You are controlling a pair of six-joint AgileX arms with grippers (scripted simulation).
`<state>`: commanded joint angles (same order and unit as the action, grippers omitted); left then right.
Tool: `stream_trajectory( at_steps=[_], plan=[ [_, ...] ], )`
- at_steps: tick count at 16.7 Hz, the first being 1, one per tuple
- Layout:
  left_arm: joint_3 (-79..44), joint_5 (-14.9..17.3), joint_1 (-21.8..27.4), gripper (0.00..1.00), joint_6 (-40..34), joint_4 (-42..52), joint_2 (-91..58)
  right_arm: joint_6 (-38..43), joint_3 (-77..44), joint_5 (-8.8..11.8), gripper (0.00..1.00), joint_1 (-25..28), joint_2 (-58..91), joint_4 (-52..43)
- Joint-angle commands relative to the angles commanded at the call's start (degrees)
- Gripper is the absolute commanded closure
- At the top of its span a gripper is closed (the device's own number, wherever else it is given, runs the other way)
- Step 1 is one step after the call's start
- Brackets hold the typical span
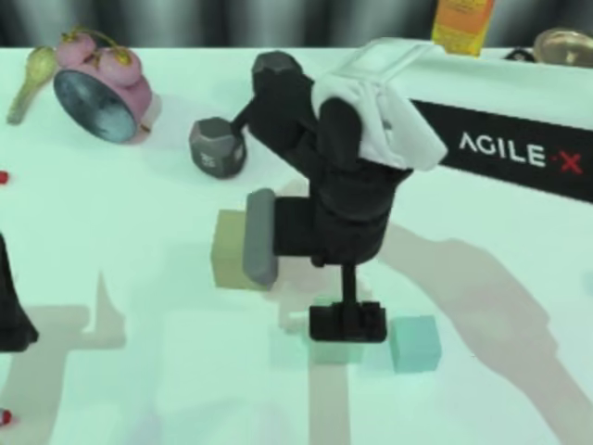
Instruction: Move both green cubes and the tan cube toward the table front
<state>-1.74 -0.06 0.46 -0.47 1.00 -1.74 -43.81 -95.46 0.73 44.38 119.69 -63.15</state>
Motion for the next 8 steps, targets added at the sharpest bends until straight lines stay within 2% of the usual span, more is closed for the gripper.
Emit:
stream_trajectory(
  at_steps=[4, 8],
  plan=[
    [-10.3, -0.1, 2.8, 0.0, -2.5, 6.3, -10.8, 3.5, 7.6, 1.0, 0.0, -4.6, -10.5, 6.8],
    [-26.9, 0.0, 7.5, 0.0, -6.3, 17.2, -30.3, 10.0, 22.0, 2.3, 0.0, -12.5, -30.3, 17.7]
  ],
)
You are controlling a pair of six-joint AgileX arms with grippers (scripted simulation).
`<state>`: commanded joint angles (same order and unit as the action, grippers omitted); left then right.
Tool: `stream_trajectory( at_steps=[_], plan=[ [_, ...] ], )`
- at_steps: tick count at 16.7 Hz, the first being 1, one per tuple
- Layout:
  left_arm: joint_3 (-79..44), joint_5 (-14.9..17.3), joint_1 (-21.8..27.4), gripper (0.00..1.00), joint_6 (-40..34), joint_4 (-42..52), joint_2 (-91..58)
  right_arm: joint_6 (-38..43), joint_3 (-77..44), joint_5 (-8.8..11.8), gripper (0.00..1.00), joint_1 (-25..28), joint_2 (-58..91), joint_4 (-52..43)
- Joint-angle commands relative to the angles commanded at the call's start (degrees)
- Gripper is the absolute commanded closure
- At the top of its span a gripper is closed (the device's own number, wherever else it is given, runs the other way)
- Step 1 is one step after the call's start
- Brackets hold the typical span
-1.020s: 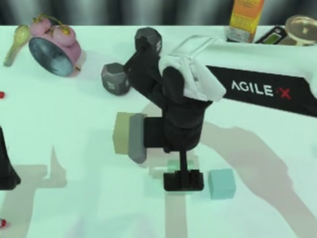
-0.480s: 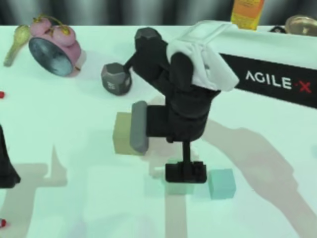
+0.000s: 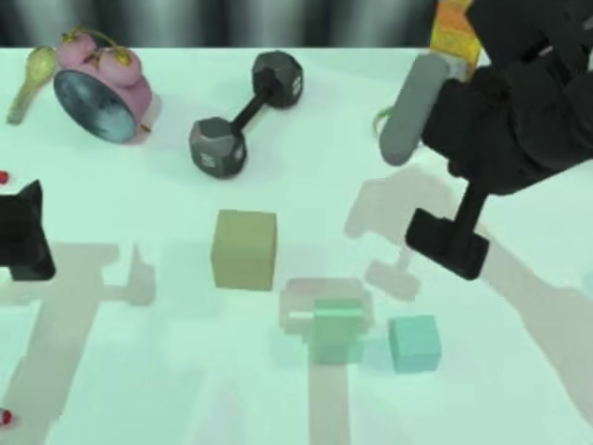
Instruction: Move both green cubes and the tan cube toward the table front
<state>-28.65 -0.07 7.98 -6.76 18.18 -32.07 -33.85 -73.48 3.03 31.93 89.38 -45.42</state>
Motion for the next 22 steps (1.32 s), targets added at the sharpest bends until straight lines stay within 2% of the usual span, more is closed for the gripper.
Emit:
stream_trajectory(
  at_steps=[6, 12, 17, 22],
  plan=[
    [-30.1, 0.4, 8.7, 0.0, -6.7, 20.7, -38.1, 13.4, 29.9, 0.7, 0.0, -14.1, -38.1, 18.5],
    [-58.4, 0.6, 16.4, 0.0, -12.9, 39.1, -73.3, 25.6, 56.8, -0.8, 0.0, -25.1, -68.9, 34.4],
    [-73.6, 0.4, 20.4, 0.0, -16.2, 48.1, -91.6, 32.2, 70.4, -2.5, 0.0, -30.3, -85.7, 43.4],
    [-77.1, 0.3, 21.3, 0.0, -17.0, 49.9, -95.5, 33.8, 73.5, -3.0, 0.0, -31.4, -89.4, 45.4]
  ],
)
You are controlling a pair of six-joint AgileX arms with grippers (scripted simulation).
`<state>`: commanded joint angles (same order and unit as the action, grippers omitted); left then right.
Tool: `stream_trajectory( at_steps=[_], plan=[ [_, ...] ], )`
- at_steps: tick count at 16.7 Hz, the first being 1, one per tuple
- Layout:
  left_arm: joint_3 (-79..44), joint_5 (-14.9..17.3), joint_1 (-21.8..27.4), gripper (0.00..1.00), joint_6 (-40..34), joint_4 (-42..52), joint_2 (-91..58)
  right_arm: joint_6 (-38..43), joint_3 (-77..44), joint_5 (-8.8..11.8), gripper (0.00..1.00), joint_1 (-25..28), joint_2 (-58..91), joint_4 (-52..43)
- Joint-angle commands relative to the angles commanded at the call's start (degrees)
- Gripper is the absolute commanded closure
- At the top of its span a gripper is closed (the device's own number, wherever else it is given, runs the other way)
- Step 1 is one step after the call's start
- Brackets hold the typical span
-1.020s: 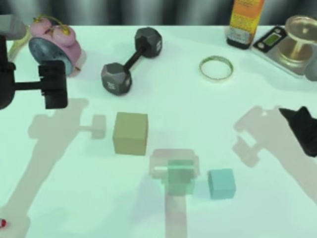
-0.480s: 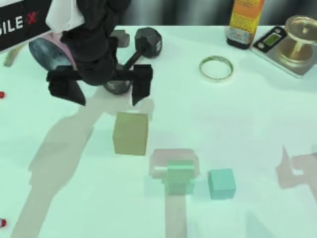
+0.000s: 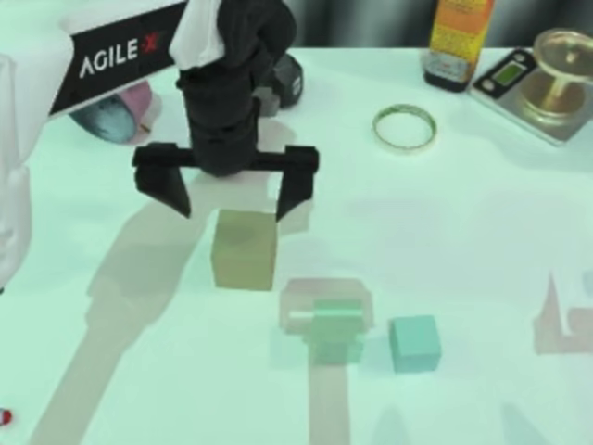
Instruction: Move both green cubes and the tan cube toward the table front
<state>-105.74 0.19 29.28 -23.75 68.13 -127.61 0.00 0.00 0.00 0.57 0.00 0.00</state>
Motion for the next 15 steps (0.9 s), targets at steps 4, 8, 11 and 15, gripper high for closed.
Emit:
stream_trajectory(
  at_steps=[4, 8, 11, 15],
  plan=[
    [0.3, 0.0, -0.3, 0.0, 0.1, -0.3, 0.0, 0.0, 0.0, 0.0, 0.0, 0.0, 0.0, 0.0],
    [4.5, 0.0, -0.2, 0.0, 0.2, -6.9, -2.3, 0.0, 0.0, 0.0, 0.0, 0.0, 0.0, 0.0],
    [8.9, 0.1, -0.1, 0.0, 0.2, -14.3, -4.9, 0.0, 0.0, 0.0, 0.0, 0.0, 0.0, 0.0],
    [10.8, 0.1, -0.1, 0.0, 0.2, -17.0, -6.1, 0.0, 0.0, 0.0, 0.0, 0.0, 0.0, 0.0]
  ],
)
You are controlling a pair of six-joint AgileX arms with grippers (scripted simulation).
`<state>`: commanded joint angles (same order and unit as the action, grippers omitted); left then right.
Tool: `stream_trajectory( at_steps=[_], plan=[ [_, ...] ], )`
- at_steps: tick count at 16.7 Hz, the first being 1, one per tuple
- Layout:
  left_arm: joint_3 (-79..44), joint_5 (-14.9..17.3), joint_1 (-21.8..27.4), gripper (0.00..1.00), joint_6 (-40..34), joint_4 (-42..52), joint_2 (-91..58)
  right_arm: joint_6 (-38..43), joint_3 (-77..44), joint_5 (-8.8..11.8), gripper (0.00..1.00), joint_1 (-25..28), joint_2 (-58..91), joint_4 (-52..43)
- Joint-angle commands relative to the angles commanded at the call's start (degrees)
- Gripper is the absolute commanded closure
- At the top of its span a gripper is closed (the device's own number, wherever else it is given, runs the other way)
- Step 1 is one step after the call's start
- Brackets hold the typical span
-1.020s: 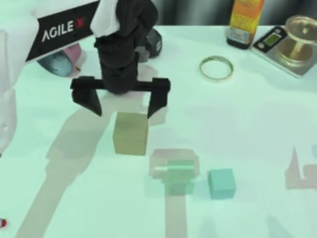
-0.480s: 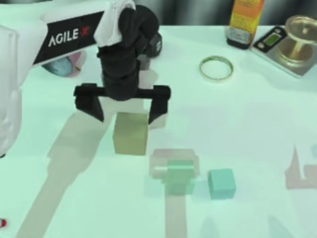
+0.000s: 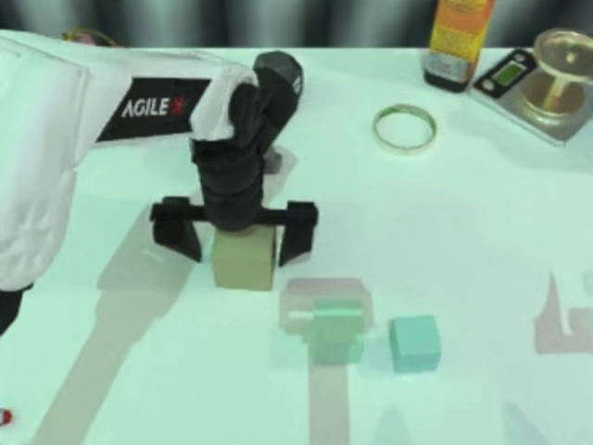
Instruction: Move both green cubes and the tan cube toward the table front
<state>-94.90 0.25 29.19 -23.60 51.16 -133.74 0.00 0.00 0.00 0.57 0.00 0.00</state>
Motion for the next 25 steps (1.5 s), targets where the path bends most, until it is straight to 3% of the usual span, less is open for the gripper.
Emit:
stream_trajectory(
  at_steps=[2, 15, 25],
  plan=[
    [0.0, 0.0, 0.0, 0.0, 0.0, 0.0, 0.0, 0.0, 0.0, 0.0, 0.0, 0.0, 0.0, 0.0],
    [0.0, 0.0, 0.0, 0.98, 0.0, 0.0, 0.0, 0.0, 0.0, 0.0, 0.0, 0.0, 0.0, 0.0],
    [-0.3, -0.2, -0.1, 1.0, 0.2, 0.4, 0.6, 0.0, 0.0, 0.0, 0.0, 0.0, 0.0, 0.0]
  ],
)
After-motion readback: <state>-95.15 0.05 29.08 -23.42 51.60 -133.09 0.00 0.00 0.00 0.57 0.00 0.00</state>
